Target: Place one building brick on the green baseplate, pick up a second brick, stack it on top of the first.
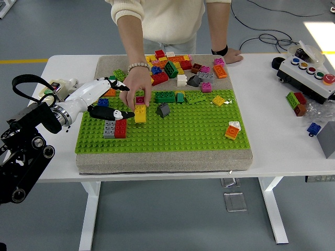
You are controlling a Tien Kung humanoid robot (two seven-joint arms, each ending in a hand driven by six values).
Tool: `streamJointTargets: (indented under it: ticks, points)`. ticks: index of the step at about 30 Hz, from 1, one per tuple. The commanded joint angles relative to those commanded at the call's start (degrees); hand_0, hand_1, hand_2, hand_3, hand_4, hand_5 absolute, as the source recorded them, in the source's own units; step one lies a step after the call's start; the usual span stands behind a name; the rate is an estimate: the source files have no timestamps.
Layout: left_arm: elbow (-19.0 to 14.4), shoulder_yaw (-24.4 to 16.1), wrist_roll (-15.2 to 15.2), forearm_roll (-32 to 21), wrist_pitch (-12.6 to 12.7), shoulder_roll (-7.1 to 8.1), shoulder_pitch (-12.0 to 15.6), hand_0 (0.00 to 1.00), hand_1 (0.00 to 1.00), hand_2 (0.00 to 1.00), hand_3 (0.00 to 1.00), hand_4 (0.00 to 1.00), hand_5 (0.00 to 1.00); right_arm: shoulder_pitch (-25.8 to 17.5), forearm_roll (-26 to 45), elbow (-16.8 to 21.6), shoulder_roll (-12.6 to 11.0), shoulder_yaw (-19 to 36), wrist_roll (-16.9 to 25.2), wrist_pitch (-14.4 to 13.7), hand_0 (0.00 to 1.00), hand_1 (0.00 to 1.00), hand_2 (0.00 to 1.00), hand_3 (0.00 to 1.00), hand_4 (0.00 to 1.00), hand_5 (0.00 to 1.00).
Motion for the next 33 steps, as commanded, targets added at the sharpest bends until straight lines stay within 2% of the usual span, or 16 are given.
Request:
streamJointTargets:
  ticks: [8,9,14,15,23,33]
  points:
    - [-0.89,-0.16,-0.32,0.66,-0.92,0.21,-0.18,0.979,0.807,0.788,0.795,0.998,0.516,-0.05,0.05,0.0,-0.06,0.33,0.02,0.02,0.758,0.685,0.733,0.754,0.998,0.5]
    - [-0.93,-0.1,-0.39,0.88,-1.14,0.24,-0.17,0.974,0.802,0.786,0.797,0.998,0.475,-0.01,0.06,0.0,-0.05,0.33,0.04,0.02,0.758,0.685,0.733,0.754,0.998,0.499]
    - [-0.91,0.63,-0.76,2.07,-2.03,0.37,-0.13,0.974,0.802,0.786,0.797,0.998,0.475,0.1,0.11,0.0,-0.06,0.34,0.07,-0.03,0.758,0.685,0.733,0.754,0.998,0.499]
    - [-0.87,0.86,-0.83,2.23,-2.14,0.39,-0.13,0.972,0.799,0.778,0.797,0.998,0.406,0.09,0.11,0.0,-0.07,0.33,0.07,-0.03,0.758,0.685,0.732,0.754,0.998,0.498]
    - [0.76,2.63,-1.05,4.3,-2.68,0.03,-1.08,0.97,0.801,0.78,0.804,0.998,0.383,0.19,0.2,0.0,-0.09,0.29,0.07,-0.06,0.758,0.685,0.733,0.754,0.998,0.499]
    - [-0.52,2.35,-1.25,4.5,-2.48,0.32,-0.5,0.964,0.8,0.776,0.8,0.998,0.366,0.04,0.15,0.0,-0.05,0.02,0.04,0.03,0.757,0.685,0.732,0.754,0.998,0.498]
